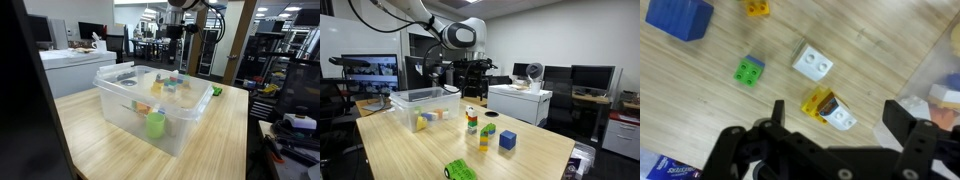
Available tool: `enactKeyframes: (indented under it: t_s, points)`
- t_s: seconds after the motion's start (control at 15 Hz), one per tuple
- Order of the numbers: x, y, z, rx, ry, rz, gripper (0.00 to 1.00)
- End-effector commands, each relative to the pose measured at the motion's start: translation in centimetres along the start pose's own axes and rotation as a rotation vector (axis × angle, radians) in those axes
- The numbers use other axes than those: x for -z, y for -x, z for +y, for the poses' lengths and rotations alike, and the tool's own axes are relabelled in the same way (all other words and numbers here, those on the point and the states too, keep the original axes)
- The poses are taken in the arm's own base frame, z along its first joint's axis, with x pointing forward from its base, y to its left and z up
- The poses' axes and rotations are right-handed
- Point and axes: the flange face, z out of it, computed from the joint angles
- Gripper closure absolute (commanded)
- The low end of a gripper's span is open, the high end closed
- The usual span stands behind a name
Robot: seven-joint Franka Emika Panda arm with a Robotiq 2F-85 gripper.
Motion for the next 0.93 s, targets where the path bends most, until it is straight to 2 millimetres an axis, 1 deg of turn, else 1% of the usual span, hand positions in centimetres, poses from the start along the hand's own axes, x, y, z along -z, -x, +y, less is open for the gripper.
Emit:
enactKeyframes:
  t_s: [0.0,0.27,0.6,0.67,0.73,0.87]
  points:
    - [-1.8,0.0,0.9,-0.118,0.058,-0.051,0.0]
    - [-4.1,0.6,0.9,-0.227,0.103,-0.129,0.0]
    - [-5.8,1.5,1.0,-0.287,0.143,-0.209,0.0]
    - [-6.1,1.6,0.9,-0.289,0.147,-0.217,0.04]
    - [-6.3,1.7,0.9,-0.285,0.147,-0.22,0.26]
    - [-6.6,1.8,0.7,-0.277,0.148,-0.224,0.32]
